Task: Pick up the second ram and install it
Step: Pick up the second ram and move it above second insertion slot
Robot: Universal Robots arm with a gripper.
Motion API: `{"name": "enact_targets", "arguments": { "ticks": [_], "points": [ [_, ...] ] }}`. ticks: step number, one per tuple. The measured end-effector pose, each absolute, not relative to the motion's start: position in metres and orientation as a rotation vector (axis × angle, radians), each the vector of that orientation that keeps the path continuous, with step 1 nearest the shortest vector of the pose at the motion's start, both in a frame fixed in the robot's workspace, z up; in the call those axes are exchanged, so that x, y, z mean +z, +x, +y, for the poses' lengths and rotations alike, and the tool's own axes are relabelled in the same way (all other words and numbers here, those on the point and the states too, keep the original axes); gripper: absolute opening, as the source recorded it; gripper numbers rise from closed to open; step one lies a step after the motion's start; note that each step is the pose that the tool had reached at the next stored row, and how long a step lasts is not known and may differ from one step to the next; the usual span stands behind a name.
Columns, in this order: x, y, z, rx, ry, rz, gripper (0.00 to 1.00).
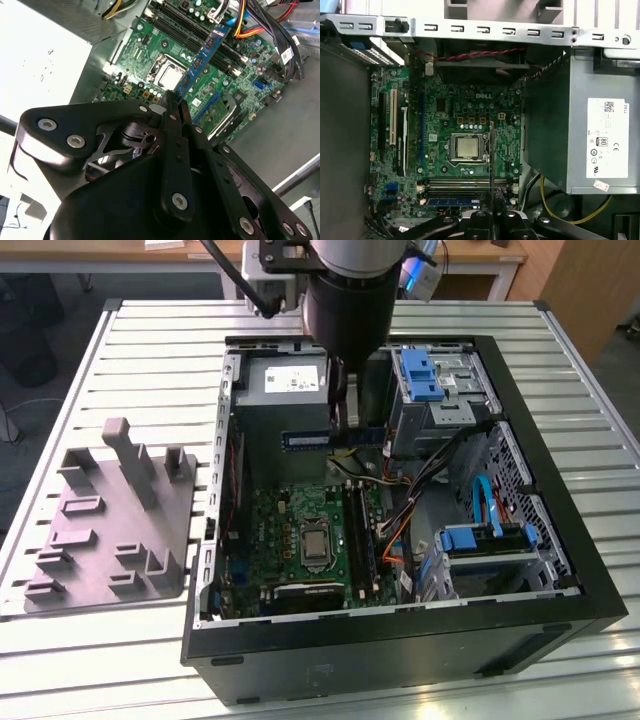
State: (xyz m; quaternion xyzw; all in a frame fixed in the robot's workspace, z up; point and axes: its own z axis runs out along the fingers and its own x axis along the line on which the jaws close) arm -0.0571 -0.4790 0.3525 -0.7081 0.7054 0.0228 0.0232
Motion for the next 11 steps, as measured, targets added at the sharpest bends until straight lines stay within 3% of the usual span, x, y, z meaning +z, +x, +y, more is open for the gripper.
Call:
{"name": "enact_targets", "arguments": {
  "ticks": [11],
  "points": [
    [0.333, -0.050, -0.480, 0.071, -2.192, 2.184, 0.14]
  ]
}}
